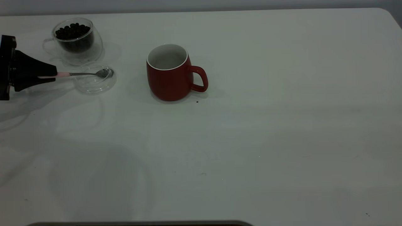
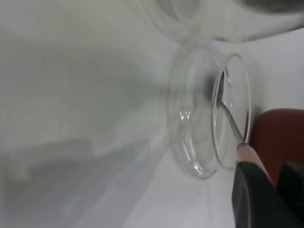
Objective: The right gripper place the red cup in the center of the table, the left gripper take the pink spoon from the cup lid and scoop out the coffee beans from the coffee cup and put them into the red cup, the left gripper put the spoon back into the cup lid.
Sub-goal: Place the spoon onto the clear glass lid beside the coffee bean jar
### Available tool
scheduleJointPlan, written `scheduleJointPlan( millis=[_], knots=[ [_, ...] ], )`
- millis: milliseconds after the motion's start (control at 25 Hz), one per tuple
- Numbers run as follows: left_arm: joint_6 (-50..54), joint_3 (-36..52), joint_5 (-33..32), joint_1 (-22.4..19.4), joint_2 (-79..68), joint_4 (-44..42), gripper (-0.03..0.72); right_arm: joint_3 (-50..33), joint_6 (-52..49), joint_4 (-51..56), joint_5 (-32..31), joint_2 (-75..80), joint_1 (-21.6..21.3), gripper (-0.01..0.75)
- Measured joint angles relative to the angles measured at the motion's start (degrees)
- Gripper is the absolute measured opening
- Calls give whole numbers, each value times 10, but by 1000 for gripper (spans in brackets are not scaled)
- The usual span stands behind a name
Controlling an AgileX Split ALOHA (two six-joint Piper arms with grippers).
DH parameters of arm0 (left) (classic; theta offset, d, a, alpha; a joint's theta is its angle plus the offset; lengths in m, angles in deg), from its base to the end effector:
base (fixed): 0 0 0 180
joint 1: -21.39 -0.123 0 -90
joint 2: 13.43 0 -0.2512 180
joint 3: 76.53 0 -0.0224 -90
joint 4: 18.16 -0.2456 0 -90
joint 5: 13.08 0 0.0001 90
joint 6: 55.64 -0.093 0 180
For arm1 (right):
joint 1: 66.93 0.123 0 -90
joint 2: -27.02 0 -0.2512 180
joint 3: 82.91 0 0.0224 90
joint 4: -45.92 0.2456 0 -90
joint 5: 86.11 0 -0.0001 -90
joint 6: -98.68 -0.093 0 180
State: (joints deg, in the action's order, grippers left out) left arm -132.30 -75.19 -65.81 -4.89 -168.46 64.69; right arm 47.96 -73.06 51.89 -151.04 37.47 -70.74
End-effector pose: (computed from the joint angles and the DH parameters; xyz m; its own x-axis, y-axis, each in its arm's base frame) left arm 0.3560 0.0938 -0.0422 -0.8656 -0.4470 -0.2257 -0.1211 0.6243 -0.7718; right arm 0.0303 0.0068 0.2599 -0.5596 -0.0622 -0.8264 -0.0676 0.9973 -0.0293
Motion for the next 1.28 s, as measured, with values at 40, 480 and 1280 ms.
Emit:
scheduleJointPlan(
  millis=[40, 480, 1280],
  knots=[
    [0, 0, 2, 0, 0, 1, 123, 0, 0, 0, 0, 0, 0, 591],
    [-13, 0, 27, 0, 0, 2, 298, 0, 0, 0, 0, 0, 0, 591],
    [-10, -35, 43, -8, 9, -17, 554, 0, 0, 0, 0, 0, 0, 591]
  ],
)
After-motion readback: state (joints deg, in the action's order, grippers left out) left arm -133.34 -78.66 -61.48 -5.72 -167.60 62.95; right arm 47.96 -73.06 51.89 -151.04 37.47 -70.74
